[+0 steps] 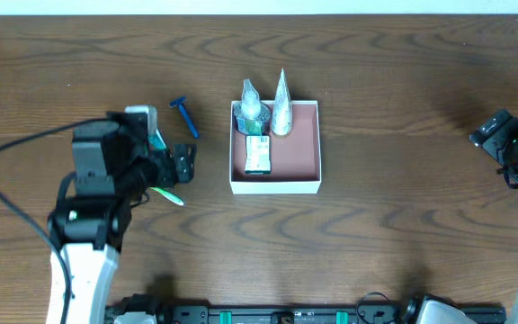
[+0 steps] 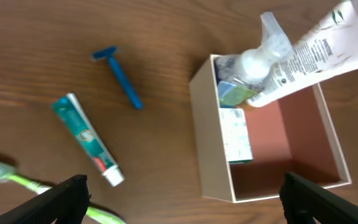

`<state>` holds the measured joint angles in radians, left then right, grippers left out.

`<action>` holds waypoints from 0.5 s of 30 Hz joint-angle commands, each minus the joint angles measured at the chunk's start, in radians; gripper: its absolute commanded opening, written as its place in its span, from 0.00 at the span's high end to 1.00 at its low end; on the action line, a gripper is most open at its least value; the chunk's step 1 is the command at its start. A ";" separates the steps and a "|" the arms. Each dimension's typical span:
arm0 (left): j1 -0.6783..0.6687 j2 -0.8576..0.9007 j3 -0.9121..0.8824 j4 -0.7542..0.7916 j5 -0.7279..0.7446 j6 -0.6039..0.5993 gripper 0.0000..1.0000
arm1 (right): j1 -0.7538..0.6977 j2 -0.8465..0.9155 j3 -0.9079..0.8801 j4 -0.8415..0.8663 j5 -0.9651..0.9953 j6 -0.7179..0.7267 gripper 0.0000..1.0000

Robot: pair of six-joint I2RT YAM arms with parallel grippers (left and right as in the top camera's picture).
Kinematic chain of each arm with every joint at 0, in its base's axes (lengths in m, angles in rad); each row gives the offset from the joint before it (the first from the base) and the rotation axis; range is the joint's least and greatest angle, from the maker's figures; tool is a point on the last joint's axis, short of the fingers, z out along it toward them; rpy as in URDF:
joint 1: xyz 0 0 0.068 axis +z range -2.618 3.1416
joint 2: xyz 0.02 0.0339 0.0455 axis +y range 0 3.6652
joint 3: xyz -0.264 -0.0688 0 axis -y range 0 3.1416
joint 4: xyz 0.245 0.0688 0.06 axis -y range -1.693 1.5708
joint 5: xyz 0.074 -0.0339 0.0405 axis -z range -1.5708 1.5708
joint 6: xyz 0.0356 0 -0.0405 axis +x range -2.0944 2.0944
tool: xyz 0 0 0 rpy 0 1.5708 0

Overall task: Pack container
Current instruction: 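Move the left gripper to the green toothbrush and grasp it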

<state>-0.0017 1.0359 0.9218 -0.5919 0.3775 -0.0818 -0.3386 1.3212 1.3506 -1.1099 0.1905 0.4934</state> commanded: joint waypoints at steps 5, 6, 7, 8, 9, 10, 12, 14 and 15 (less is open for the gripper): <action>0.003 0.114 0.015 -0.011 0.075 0.006 0.02 | -0.009 0.002 0.002 -0.002 0.003 0.015 0.01; 0.003 0.139 0.015 -0.013 0.075 0.006 0.02 | -0.009 0.002 0.002 -0.002 0.003 0.015 0.01; 0.003 0.166 0.015 -0.014 0.074 0.004 0.02 | -0.009 0.002 0.002 -0.002 0.003 0.015 0.01; 0.003 0.190 0.015 -0.018 0.066 -0.011 0.02 | -0.009 0.002 0.002 -0.002 0.003 0.015 0.01; 0.003 0.216 0.016 -0.022 0.029 -0.055 0.02 | -0.009 0.002 0.002 -0.002 0.003 0.015 0.01; 0.003 0.243 0.016 -0.028 -0.027 -0.115 0.02 | -0.009 0.002 0.002 -0.002 0.003 0.015 0.01; 0.003 0.283 0.016 -0.042 -0.122 -0.221 0.02 | -0.009 0.002 0.002 -0.002 0.003 0.015 0.01; 0.003 0.323 0.016 -0.052 -0.195 -0.326 0.02 | -0.009 0.002 0.002 -0.002 0.003 0.015 0.01; 0.003 0.338 0.016 -0.052 -0.210 -0.360 0.01 | -0.009 0.002 0.002 -0.002 0.003 0.015 0.01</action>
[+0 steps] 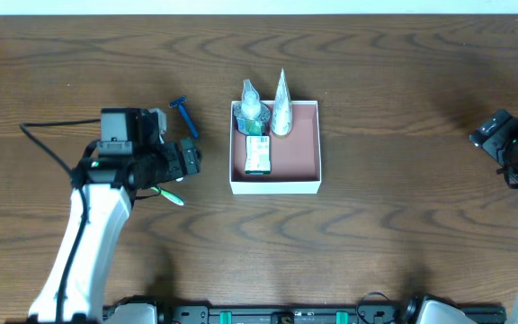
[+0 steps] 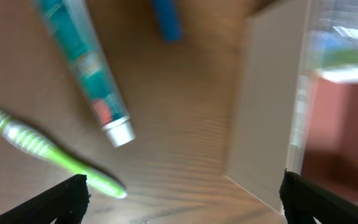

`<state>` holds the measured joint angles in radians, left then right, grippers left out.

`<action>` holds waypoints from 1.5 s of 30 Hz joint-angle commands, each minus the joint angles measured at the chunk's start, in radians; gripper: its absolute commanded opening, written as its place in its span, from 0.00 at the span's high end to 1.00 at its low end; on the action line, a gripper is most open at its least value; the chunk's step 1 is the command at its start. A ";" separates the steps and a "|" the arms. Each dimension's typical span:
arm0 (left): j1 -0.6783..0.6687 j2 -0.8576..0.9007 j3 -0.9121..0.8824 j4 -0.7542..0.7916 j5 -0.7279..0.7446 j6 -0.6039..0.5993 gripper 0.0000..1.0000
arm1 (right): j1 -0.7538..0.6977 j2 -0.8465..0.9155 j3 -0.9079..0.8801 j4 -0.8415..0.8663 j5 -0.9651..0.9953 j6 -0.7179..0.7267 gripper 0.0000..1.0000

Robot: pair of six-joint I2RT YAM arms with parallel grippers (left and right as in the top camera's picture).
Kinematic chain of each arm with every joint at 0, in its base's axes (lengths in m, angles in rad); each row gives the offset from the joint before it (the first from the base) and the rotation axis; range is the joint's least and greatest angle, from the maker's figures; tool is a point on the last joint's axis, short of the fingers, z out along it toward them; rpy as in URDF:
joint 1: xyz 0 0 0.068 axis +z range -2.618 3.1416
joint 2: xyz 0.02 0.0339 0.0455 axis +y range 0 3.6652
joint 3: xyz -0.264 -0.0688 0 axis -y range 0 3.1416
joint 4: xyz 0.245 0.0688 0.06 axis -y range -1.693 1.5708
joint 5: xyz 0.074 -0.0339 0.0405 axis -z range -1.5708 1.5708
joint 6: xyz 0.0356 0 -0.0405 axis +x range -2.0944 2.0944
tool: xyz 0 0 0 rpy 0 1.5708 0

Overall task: Pack container
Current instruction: 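Move the left gripper to the green toothbrush and grasp it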

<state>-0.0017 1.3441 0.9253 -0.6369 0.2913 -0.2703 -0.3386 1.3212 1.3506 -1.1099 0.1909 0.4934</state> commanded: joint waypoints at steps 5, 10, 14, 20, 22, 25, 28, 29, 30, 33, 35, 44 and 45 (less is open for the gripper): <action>0.003 0.095 0.012 0.020 -0.130 -0.306 0.05 | -0.009 0.002 0.002 -0.001 0.003 0.015 0.01; 0.012 0.147 0.012 -0.019 -0.230 -0.482 0.09 | -0.009 0.002 0.002 -0.002 0.003 0.015 0.01; 0.039 0.174 0.012 -0.019 -0.232 -0.535 0.09 | -0.009 0.002 0.002 -0.002 0.003 0.015 0.01; 0.087 0.204 0.012 -0.030 -0.232 -0.580 0.13 | -0.009 0.002 0.002 -0.001 0.003 0.015 0.01; 0.104 0.217 0.012 -0.033 -0.228 -0.585 0.15 | -0.009 0.002 0.002 -0.002 0.003 0.015 0.01; 0.129 0.231 0.012 -0.033 -0.228 -0.585 0.20 | -0.009 0.002 0.002 -0.001 0.003 0.015 0.01; 0.151 0.245 0.012 -0.042 -0.228 -0.584 0.32 | -0.009 0.002 0.002 -0.001 0.003 0.015 0.01; 0.156 0.252 0.012 -0.049 -0.228 -0.581 0.34 | -0.009 0.002 0.002 -0.002 0.003 0.014 0.01; 0.158 0.260 0.012 -0.053 -0.229 -0.579 0.35 | -0.009 0.002 0.002 -0.002 0.003 0.015 0.01; 0.169 0.292 0.012 -0.056 -0.228 -0.576 0.36 | -0.009 0.002 0.002 -0.001 0.003 0.015 0.01; 0.176 0.317 0.012 -0.055 -0.228 -0.572 0.37 | -0.009 0.002 0.002 -0.002 0.003 0.014 0.01; 0.187 0.428 0.012 -0.052 -0.228 -0.522 0.41 | -0.009 0.002 0.002 -0.002 0.003 0.015 0.01; 0.187 0.433 0.012 -0.052 -0.228 -0.513 0.43 | -0.009 0.002 0.002 -0.001 0.003 0.015 0.01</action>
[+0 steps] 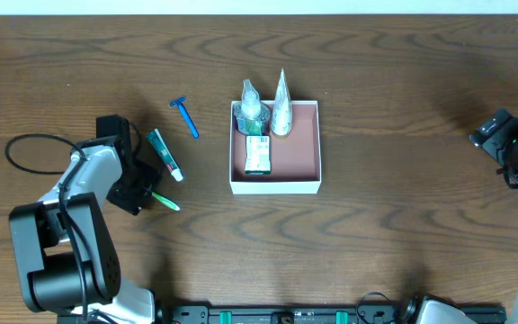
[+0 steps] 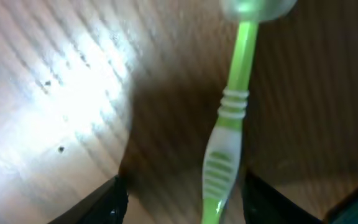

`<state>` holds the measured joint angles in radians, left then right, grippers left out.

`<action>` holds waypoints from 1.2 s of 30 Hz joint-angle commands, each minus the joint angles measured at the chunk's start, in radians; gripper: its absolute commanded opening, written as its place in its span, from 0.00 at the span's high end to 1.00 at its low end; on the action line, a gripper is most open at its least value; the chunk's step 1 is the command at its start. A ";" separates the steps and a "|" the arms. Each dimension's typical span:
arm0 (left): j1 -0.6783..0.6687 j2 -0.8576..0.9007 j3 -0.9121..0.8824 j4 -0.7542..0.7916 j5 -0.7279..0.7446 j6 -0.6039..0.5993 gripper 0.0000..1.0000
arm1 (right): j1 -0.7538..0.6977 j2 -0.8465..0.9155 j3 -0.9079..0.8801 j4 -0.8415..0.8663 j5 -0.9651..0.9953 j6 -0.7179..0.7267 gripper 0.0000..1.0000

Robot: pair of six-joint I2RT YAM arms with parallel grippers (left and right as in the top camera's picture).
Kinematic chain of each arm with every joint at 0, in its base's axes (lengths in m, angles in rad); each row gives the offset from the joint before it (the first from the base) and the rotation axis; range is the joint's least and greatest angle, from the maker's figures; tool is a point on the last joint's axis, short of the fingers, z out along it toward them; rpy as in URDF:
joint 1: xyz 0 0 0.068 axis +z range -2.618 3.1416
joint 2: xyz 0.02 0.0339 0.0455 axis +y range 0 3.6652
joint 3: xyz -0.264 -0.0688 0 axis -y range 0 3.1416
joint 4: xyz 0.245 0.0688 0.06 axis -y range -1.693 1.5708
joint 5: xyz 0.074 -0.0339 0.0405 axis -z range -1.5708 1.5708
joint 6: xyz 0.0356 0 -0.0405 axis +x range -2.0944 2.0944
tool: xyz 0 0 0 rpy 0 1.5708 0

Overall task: Pack container
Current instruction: 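Move the left gripper to the green toothbrush and grasp it, then lift the toothbrush and carry it right into the box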

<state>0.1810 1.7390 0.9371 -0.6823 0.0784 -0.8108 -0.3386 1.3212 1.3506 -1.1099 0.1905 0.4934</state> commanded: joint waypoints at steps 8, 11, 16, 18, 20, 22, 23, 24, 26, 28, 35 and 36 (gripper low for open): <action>0.004 0.045 0.000 -0.016 -0.016 0.182 0.53 | -0.009 0.002 0.002 -0.001 0.003 0.015 0.01; 0.004 0.045 0.000 -0.015 -0.015 0.196 0.54 | -0.009 0.002 0.002 -0.001 0.003 0.015 0.01; 0.004 0.045 0.000 -0.006 0.000 0.307 0.60 | -0.009 0.002 0.002 -0.002 0.003 0.015 0.01; 0.004 0.045 0.000 -0.010 0.000 0.333 0.75 | -0.009 0.002 0.002 -0.002 0.003 0.015 0.01; 0.004 0.045 0.000 -0.011 -0.001 0.352 0.81 | -0.009 0.002 0.002 -0.002 0.003 0.015 0.01; 0.004 0.045 0.000 -0.011 0.000 0.355 0.88 | -0.009 0.002 0.002 -0.001 0.003 0.015 0.01; 0.004 0.045 0.000 -0.011 0.000 0.354 0.91 | -0.009 0.002 0.002 -0.002 0.003 0.015 0.01; 0.004 0.045 0.000 -0.011 0.000 0.355 0.92 | -0.009 0.002 0.002 -0.002 0.003 0.014 0.01; 0.004 0.045 0.000 -0.012 0.000 0.355 0.92 | -0.009 0.002 0.002 -0.002 0.003 0.014 0.01; 0.004 0.044 0.002 -0.013 0.000 0.355 0.92 | -0.009 0.002 0.002 -0.001 0.003 0.015 0.01; 0.004 0.010 0.091 -0.070 0.020 0.423 0.91 | -0.009 0.002 0.002 -0.001 0.003 0.015 0.01; 0.004 -0.001 0.120 -0.095 0.031 0.435 0.91 | -0.009 0.002 0.002 -0.002 0.003 0.015 0.01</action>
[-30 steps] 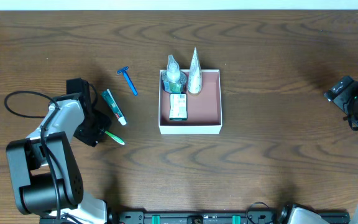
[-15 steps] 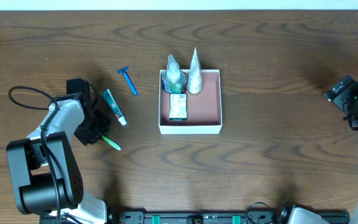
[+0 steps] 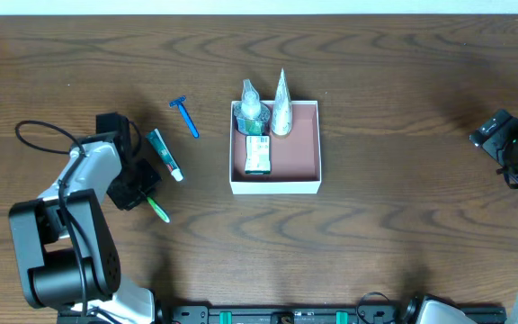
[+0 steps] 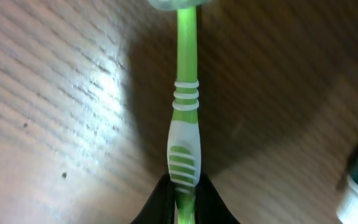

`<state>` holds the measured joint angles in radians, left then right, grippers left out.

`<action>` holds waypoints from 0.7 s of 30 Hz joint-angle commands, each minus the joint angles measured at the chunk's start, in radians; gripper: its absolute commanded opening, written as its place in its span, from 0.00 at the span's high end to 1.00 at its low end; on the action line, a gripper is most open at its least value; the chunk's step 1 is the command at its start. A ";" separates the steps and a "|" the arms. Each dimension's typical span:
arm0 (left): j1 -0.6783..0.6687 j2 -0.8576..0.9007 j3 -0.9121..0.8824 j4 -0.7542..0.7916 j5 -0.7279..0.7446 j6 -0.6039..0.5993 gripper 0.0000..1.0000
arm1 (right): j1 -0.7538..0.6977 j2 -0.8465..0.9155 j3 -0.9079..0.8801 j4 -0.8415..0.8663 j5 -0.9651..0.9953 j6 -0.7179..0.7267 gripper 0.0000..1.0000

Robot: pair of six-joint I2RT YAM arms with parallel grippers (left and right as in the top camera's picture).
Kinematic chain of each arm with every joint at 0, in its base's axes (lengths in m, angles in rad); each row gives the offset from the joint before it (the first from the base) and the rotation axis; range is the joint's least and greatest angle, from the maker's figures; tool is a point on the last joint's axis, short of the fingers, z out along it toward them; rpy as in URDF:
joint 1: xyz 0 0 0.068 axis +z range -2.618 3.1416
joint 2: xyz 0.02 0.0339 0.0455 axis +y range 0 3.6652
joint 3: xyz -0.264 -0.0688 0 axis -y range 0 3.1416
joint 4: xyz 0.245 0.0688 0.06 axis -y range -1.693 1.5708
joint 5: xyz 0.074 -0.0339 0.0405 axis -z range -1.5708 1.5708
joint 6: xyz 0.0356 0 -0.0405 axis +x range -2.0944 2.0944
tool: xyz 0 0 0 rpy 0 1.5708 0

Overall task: Pack container
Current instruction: 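Lift the toothbrush and carry it right into the box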

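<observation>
A green and white toothbrush (image 4: 184, 118) lies on the wooden table, and my left gripper (image 4: 181, 198) is shut on its handle end; overhead its free end (image 3: 159, 211) sticks out to the right of the gripper (image 3: 138, 191). A teal toothpaste tube (image 3: 165, 154) lies just beyond it, and a blue razor (image 3: 185, 117) farther back. The white box with a pink floor (image 3: 302, 144) holds a small bottle (image 3: 251, 103), a white tube (image 3: 281, 106) and a green and white packet (image 3: 258, 154). My right gripper (image 3: 509, 153) is at the far right edge; its fingers cannot be made out.
The toothpaste cap shows at the right edge of the left wrist view, close to the toothbrush. A black cable (image 3: 39, 135) loops behind the left arm. Bare wood lies between the toothbrush and the box.
My left gripper, which stood open astride the toothbrush handle, is now shut on it. The toothbrush has turned a little and lies slightly lower in the overhead view.
At first my left gripper was open and high, looking at the razor, toothpaste, toothbrush and box. It was then lower over the toothpaste and toothbrush, later down at the table with the handle between its open fingers, and now it grips the handle. The right arm never moved.
</observation>
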<state>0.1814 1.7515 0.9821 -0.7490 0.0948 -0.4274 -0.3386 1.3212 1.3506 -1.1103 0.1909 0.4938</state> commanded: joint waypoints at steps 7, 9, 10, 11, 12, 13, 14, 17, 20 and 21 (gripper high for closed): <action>-0.007 -0.124 0.240 -0.140 0.263 0.177 0.92 | -0.009 0.002 0.002 -0.001 0.003 0.014 0.01; -0.028 -0.171 0.266 -0.160 0.319 0.225 0.92 | -0.009 0.002 0.002 -0.001 0.003 0.014 0.01; -0.043 -0.198 0.274 -0.164 0.337 0.238 0.92 | -0.009 0.002 0.002 -0.001 0.003 0.014 0.01; -0.061 -0.224 0.278 -0.163 0.348 0.246 0.92 | -0.009 0.002 0.002 -0.001 0.003 0.014 0.01; -0.081 -0.248 0.280 -0.162 0.352 0.253 0.92 | -0.009 0.002 0.002 -0.001 0.003 0.014 0.01; -0.107 -0.277 0.283 -0.159 0.357 0.261 0.92 | -0.009 0.002 0.002 -0.001 0.003 0.014 0.01; -0.132 -0.299 0.285 -0.154 0.361 0.272 0.93 | -0.009 0.002 0.002 -0.001 0.003 0.014 0.01; -0.229 -0.373 0.294 -0.130 0.362 0.278 0.93 | -0.009 0.002 0.002 -0.001 0.003 0.014 0.01; -0.325 -0.429 0.300 -0.089 0.362 0.277 0.93 | -0.009 0.002 0.002 -0.001 0.003 0.014 0.01; -0.365 -0.449 0.300 -0.066 0.361 0.277 0.93 | -0.009 0.002 0.002 -0.001 0.003 0.014 0.01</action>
<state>-0.1158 1.3476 1.2560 -0.8398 0.4335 -0.1787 -0.3386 1.3212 1.3506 -1.1099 0.1905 0.4938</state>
